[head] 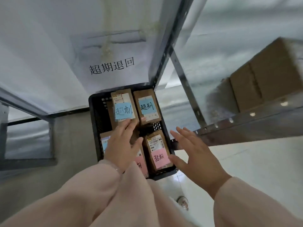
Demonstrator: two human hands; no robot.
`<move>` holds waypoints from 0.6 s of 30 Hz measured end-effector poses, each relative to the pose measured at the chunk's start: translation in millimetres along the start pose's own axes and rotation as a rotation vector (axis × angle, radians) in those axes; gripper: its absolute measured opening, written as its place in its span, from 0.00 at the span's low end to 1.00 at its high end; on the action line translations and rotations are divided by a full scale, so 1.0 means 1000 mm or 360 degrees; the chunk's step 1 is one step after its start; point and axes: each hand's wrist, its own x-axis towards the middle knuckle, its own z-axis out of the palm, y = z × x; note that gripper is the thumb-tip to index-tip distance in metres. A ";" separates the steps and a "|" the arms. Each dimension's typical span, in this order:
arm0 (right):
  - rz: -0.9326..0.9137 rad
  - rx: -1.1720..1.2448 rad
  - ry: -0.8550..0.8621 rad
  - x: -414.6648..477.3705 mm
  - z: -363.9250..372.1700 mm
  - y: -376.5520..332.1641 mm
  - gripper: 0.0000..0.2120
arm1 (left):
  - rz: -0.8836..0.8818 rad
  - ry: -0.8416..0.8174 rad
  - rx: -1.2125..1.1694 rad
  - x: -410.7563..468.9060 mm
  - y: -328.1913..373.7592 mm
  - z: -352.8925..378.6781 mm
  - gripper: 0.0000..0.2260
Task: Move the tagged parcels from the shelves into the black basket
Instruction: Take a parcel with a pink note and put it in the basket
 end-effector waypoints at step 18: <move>0.0371 -0.0253 0.0858 -0.285 -0.166 0.218 0.35 | 0.1574 0.0364 0.0298 -0.115 0.386 0.140 0.24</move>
